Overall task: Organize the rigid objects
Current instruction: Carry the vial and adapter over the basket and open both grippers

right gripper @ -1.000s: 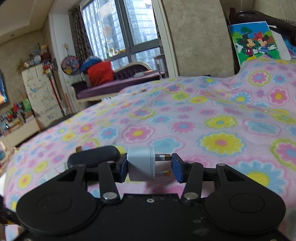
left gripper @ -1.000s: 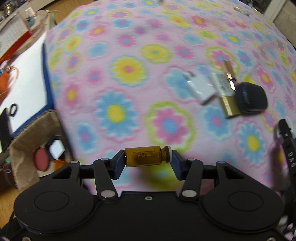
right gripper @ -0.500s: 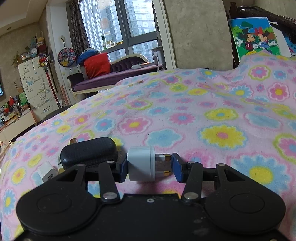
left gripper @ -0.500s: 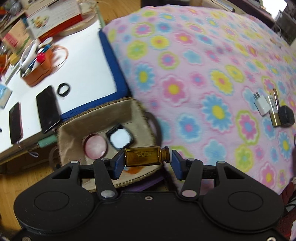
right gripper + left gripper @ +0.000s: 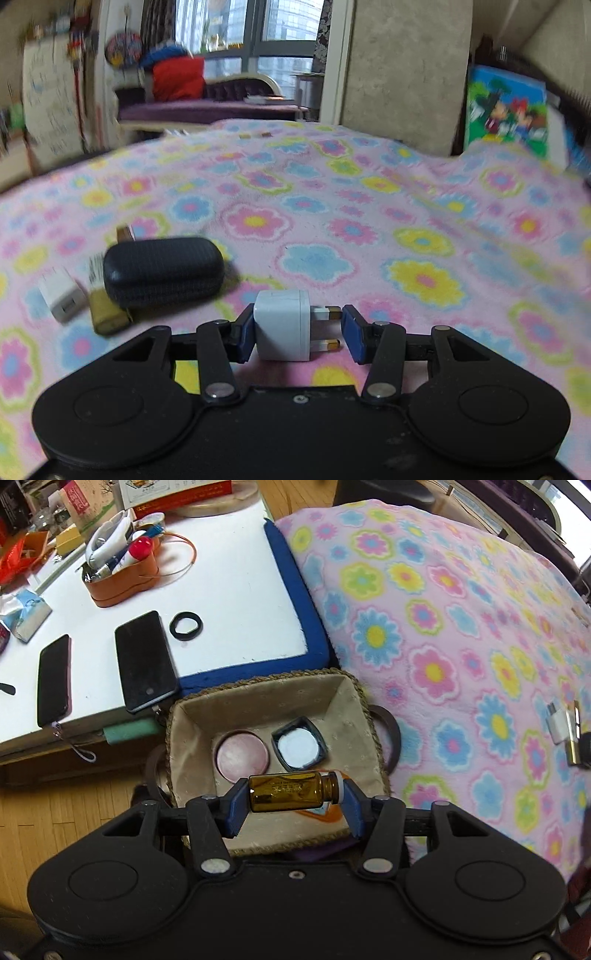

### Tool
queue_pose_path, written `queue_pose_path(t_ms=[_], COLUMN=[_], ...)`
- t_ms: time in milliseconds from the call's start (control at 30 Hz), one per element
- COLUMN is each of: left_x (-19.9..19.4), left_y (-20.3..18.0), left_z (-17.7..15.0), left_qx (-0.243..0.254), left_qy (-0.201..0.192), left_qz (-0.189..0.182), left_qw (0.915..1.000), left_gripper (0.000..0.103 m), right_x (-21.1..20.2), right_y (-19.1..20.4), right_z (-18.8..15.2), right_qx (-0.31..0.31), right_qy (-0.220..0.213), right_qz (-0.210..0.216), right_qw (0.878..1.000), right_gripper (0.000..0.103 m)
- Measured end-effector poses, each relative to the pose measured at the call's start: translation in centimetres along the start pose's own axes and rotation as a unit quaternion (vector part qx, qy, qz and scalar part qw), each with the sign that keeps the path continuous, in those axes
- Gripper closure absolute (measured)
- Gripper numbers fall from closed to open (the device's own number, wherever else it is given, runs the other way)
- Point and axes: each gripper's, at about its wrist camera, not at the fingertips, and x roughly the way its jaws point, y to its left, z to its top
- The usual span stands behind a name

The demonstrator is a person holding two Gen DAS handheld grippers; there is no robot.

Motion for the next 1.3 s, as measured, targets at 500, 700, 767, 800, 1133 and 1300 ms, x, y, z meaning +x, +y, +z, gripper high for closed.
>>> queue_pose_path(t_ms=[500, 700, 767, 800, 1133, 1300], left_x=[2.2, 2.4, 2.5, 2.6, 3.5, 3.5], left_y=[1.9, 2.8, 3.3, 3.5, 4.4, 4.5], left_z=[0.6, 0.8, 0.8, 0.9, 1.0, 1.1], left_qx=[-0.031, -0.050, -0.059, -0.064, -0.090, -0.090], left_qy=[0.031, 0.030, 0.029, 0.031, 0.046, 0.046], left_qz=[0.005, 0.011, 0.018, 0.023, 0.049, 0.056], left_qw=[0.9990, 0.9982, 0.9976, 0.9973, 0.9937, 0.9933], left_gripper=[0.052, 0.052, 0.052, 0.052, 0.052, 0.037], right_x=[-10.3, -13.1, -14.0, -14.3, -13.6, -13.5], right_y=[16.5, 23.1, 25.1, 25.8, 30.2, 31.1], right_z=[-0.4, 0.0, 0.2, 0.2, -0.5, -0.8], right_qx=[-0.064, -0.126, -0.145, -0.152, -0.173, -0.171], right_qy=[0.146, 0.156, 0.152, 0.152, 0.172, 0.172], right_qz=[0.303, 0.354, 0.363, 0.366, 0.384, 0.387], right_qw=[0.940, 0.914, 0.908, 0.905, 0.891, 0.890], right_gripper=[0.056, 0.056, 0.056, 0.056, 0.055, 0.047])
